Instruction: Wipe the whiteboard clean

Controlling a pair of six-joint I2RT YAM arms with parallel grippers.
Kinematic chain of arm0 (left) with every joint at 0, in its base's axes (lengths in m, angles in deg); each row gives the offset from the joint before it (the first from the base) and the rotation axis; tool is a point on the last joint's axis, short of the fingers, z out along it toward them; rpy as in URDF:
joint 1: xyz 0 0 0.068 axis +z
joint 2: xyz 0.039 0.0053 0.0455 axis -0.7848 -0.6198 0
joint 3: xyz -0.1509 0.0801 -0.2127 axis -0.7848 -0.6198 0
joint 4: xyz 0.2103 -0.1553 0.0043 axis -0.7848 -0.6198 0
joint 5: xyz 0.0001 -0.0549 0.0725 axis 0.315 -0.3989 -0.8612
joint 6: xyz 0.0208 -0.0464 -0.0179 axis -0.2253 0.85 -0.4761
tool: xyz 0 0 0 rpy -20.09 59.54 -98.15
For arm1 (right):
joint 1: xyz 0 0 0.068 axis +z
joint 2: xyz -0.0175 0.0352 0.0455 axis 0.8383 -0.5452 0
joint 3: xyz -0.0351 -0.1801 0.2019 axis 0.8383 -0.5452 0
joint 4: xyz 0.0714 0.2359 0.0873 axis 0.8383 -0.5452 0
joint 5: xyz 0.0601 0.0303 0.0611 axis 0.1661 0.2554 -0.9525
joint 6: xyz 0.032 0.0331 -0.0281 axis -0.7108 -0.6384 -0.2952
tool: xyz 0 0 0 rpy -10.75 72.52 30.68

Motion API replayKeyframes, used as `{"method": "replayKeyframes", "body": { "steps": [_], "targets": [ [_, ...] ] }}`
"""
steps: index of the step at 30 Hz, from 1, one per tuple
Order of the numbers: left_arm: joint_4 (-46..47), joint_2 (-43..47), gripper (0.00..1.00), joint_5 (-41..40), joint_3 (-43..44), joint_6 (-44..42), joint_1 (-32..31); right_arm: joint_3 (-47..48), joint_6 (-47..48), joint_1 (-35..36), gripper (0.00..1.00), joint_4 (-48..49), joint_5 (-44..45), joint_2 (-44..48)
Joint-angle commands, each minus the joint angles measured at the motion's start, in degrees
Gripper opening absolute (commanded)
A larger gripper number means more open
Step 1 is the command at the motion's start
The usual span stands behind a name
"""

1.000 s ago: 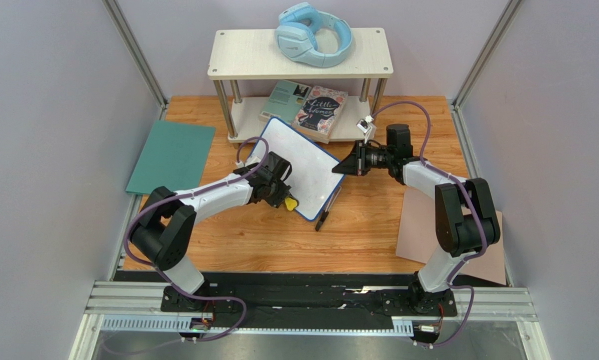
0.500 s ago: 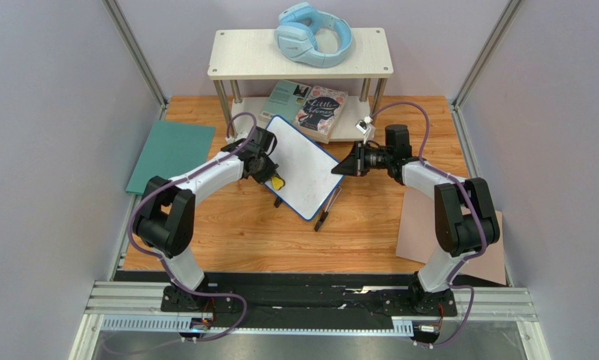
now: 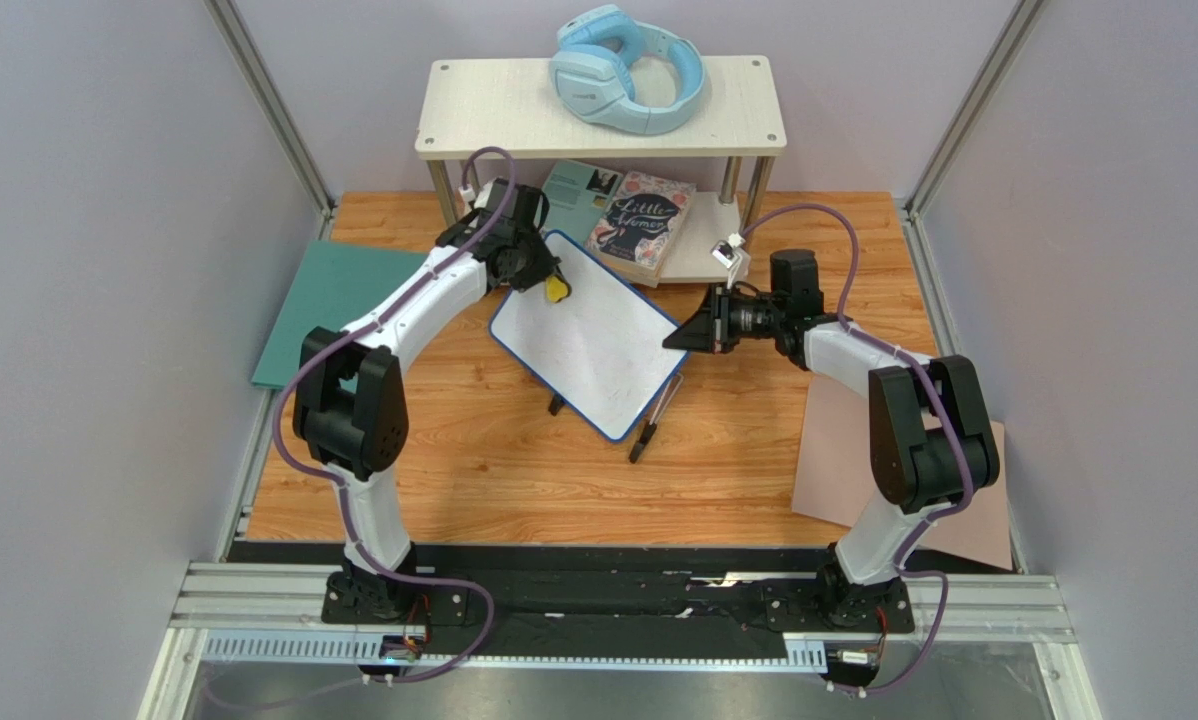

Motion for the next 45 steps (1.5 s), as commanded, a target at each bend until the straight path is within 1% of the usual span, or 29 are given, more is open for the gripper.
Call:
{"method": "replayKeyframes", "body": {
  "steps": [1, 9, 14, 16, 19, 23, 24, 29, 34, 37, 40, 43, 45],
  "targets": [
    [2.70, -3.69, 0.00, 6.72, 5.41, -4.11, -0.27, -0.92, 7.19, 0.97, 0.00, -2.71, 7.95, -2.49],
    [5.43, -7.82, 0.00, 8.40, 8.04, -2.44, -5.54, -0.83, 7.36, 0.97, 0.00, -2.98, 8.13, -2.57],
    [5.35, -8.18, 0.00, 8.31, 9.37, -3.66, -5.80, -0.92, 7.36, 0.97, 0.00, -3.07, 8.21, -2.31],
    [4.21, -7.83, 0.00, 7.09, 10.33, -4.28, -5.72, -0.83, 7.36, 0.97, 0.00, -2.98, 8.13, -2.49],
    [2.53, -7.39, 0.00, 6.21, 10.08, -3.76, -4.32, -0.74, 7.36, 0.97, 0.00, -2.98, 8.13, -2.58],
    [2.00, -5.02, 0.00, 5.24, 5.86, -1.91, -1.77, -0.83, 7.54, 0.97, 0.00, -3.07, 8.21, -2.40],
    [2.09, -3.80, 0.00, 4.98, 3.42, -1.73, -1.15, -0.83, 7.54, 1.06, 0.00, -3.15, 8.21, -2.31],
    [2.44, -0.71, 0.00, 3.92, -3.27, -0.86, 2.36, -0.74, 7.45, 1.06, 0.00, -3.15, 8.21, -2.31],
    [3.23, 1.14, 0.00, 4.09, -6.27, -0.76, 4.48, -0.83, 7.54, 1.23, 0.00, -3.24, 8.30, -2.14],
    [3.41, 0.70, 0.00, 6.02, -5.22, -2.43, 4.13, -0.83, 7.63, 1.23, 0.00, -3.24, 8.30, -2.22],
    [3.06, -0.27, 0.00, 5.94, -2.15, -4.28, 2.38, -0.83, 7.54, 1.32, 0.00, -3.24, 8.30, -2.31],
    [1.84, -2.11, 0.00, 6.12, 2.68, -5.33, 0.01, -0.74, 7.71, 1.50, 0.00, -3.24, 8.39, -2.58],
    [0.43, -4.47, 0.00, 5.86, 7.51, -5.77, -1.23, -0.83, 7.63, 1.59, 0.00, -3.24, 8.39, -2.66]
  ]
}}
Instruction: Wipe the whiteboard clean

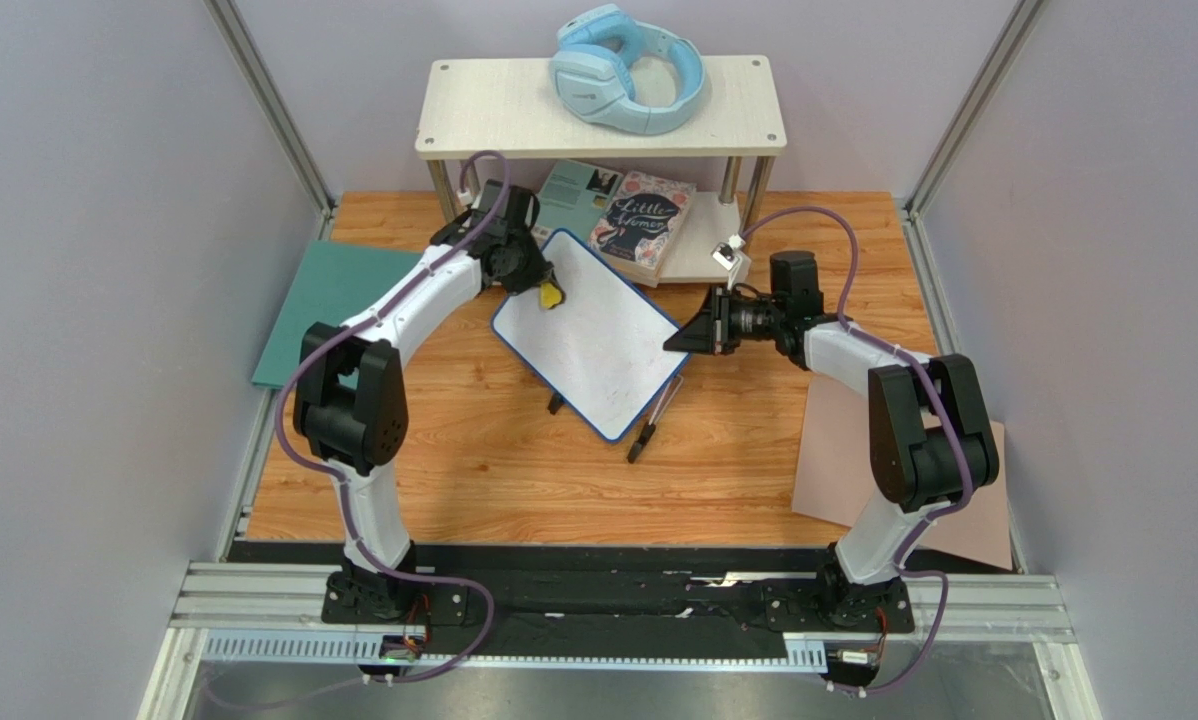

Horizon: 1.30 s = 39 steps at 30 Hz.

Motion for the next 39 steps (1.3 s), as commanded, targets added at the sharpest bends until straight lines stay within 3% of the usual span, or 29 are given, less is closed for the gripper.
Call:
{"method": "replayKeyframes", "body": {
  "steps": [1, 10, 20, 28, 39],
  "targets": [
    [-0.67, -4.07, 0.00, 0.83, 9.79, -2.43, -4.75, -0.74, 8.83, 1.70, 0.00, -1.95, 8.13, -2.44],
    [-6.12, -10.05, 0.00, -1.37, 19.47, -2.96, -5.64, -0.65, 9.09, 1.70, 0.00, -2.39, 8.39, -2.27],
    [-10.25, -5.67, 0.00, -5.59, 6.66, -1.20, -3.09, -0.65, 9.09, 1.78, 0.00, -2.30, 8.30, -2.36],
    [-7.18, -1.88, 0.00, -2.78, -0.48, -3.48, -2.65, -0.57, 9.09, 1.87, 0.00, -2.30, 8.30, -2.36],
    [-9.37, -7.59, 0.00, -3.48, 15.68, -7.00, -3.44, -0.65, 9.18, 1.78, 0.00, -2.30, 8.57, -2.36]
  ]
}}
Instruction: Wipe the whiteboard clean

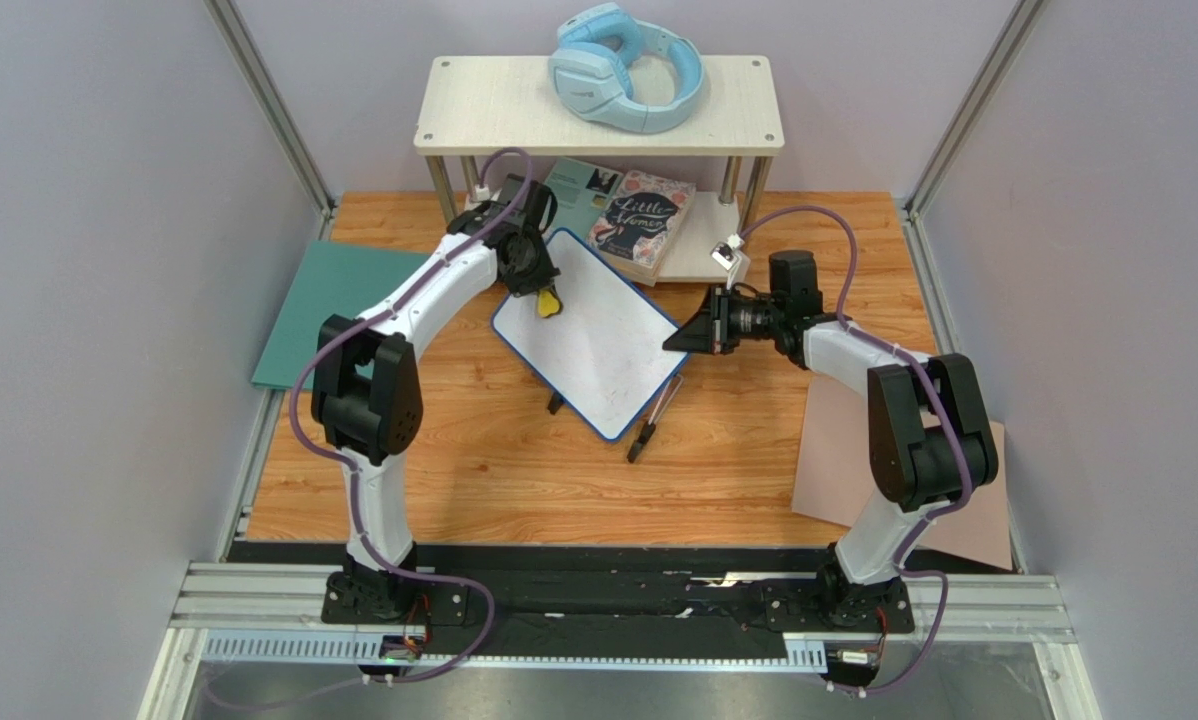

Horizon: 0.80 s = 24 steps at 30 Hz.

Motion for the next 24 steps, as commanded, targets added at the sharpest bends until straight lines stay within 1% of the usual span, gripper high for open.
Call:
{"method": "replayKeyframes", "body": {
  "steps": [1, 7, 12, 15, 19, 24],
  "targets": [
    [1.31, -3.48, 0.00, 0.87, 8.75, -1.71, -0.73, -0.96, 9.05, 1.65, 0.00, -2.11, 8.44, -2.25],
    [-0.09, -8.31, 0.00, 1.75, 15.00, -2.24, -0.82, -0.87, 9.14, 1.74, 0.00, -2.11, 8.52, -2.25],
    [-1.15, -10.60, 0.00, 2.36, 19.84, -3.21, -1.52, -0.79, 9.14, 1.74, 0.00, -2.11, 8.52, -2.25],
    [-2.82, -12.54, 0.00, 2.36, 24.49, -3.65, -1.96, -0.87, 9.23, 1.74, 0.00, -2.11, 8.61, -2.07],
    [-2.73, -12.63, 0.00, 2.80, 25.04, -3.73, -2.40, -0.87, 9.31, 1.74, 0.00, -2.11, 8.70, -1.98],
    [-0.10, -11.40, 0.00, 3.24, 22.23, -6.02, -4.07, -0.78, 9.23, 1.74, 0.00, -2.11, 8.61, -2.16]
  ]
}}
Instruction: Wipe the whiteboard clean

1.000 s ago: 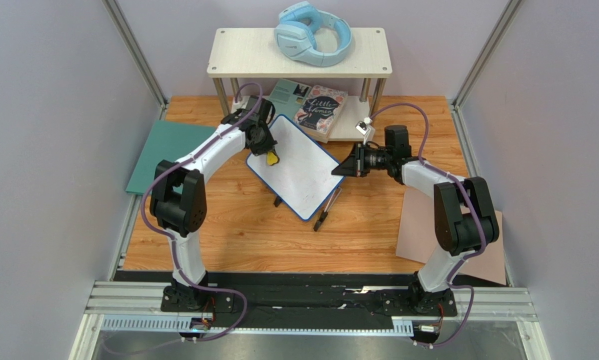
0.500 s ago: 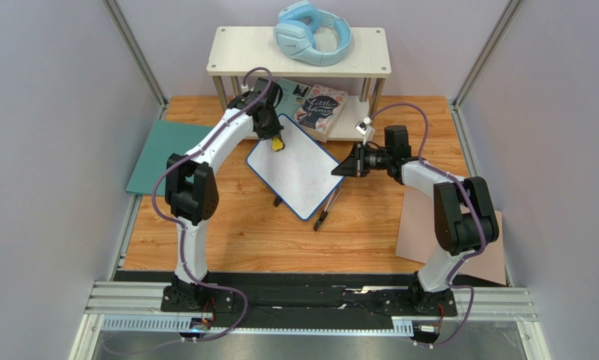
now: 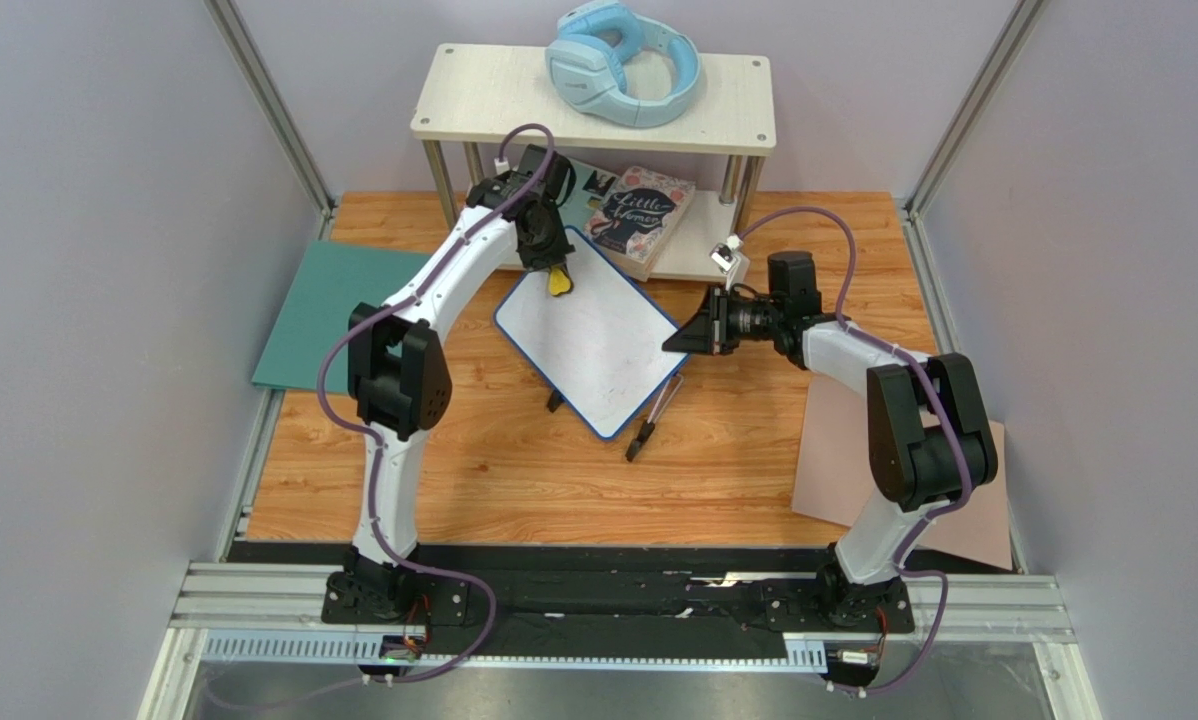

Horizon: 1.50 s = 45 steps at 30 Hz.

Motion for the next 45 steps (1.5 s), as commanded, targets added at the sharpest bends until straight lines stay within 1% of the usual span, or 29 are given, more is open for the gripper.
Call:
{"method": "replayKeyframes", "body": {
  "steps": [1, 3, 7, 15, 19, 22, 27, 29, 32, 35, 37, 41, 45],
  "targets": [
    [11.49, 0.88, 0.00, 3.70, -0.46, -4.20, -3.24, -0.96, 9.62, 1.54, 0.00, -1.67, 7.91, -2.05],
    [13.51, 1.50, 0.00, 3.00, -2.13, -5.34, -4.38, -0.96, 9.53, 1.54, 0.00, -1.67, 7.91, -2.05],
    [13.51, 0.63, 0.00, 2.91, -1.70, -6.23, -5.17, -0.78, 9.36, 1.63, 0.00, -1.67, 7.82, -2.23],
    [13.33, -0.52, 0.00, 3.09, 2.78, -7.72, -5.61, -0.87, 9.44, 1.63, 0.00, -1.67, 7.74, -2.31],
    [13.33, -0.17, 0.00, 1.51, 3.31, -7.99, -5.61, -0.96, 9.36, 1.81, 0.00, -1.67, 7.74, -2.23],
    [13.95, -0.25, 0.00, 1.77, 3.57, -7.90, -5.53, -0.87, 9.53, 1.90, 0.00, -1.67, 7.82, -2.31],
    [9.56, -2.36, 0.00, 0.36, 5.51, -6.15, -5.00, -0.87, 9.62, 1.90, 0.00, -1.67, 7.82, -2.23],
    [8.24, -2.28, 0.00, -0.60, 4.81, -5.44, -4.91, -0.96, 9.62, 1.90, 0.00, -1.67, 7.82, -2.23],
    [7.45, -1.14, 0.00, -1.48, 1.39, -3.16, -3.95, -0.87, 9.62, 1.90, 0.00, -1.67, 7.74, -2.14],
    [7.27, 0.88, 0.00, -2.36, -4.66, -0.61, -2.72, -0.87, 9.62, 1.98, 0.00, -1.67, 7.74, -2.14],
    [7.36, 2.29, 0.00, -2.80, -6.96, 0.70, -1.75, -0.87, 9.53, 1.98, 0.00, -1.67, 7.65, -2.14],
    [8.58, 4.75, 0.00, -2.36, -12.32, 0.89, -0.78, -0.87, 9.71, 2.07, 0.00, -1.67, 7.65, -2.05],
    [8.94, 5.63, 0.00, -2.01, -14.26, 0.45, -0.78, -0.96, 9.80, 2.25, 0.00, -1.76, 7.74, -2.23]
  ]
}}
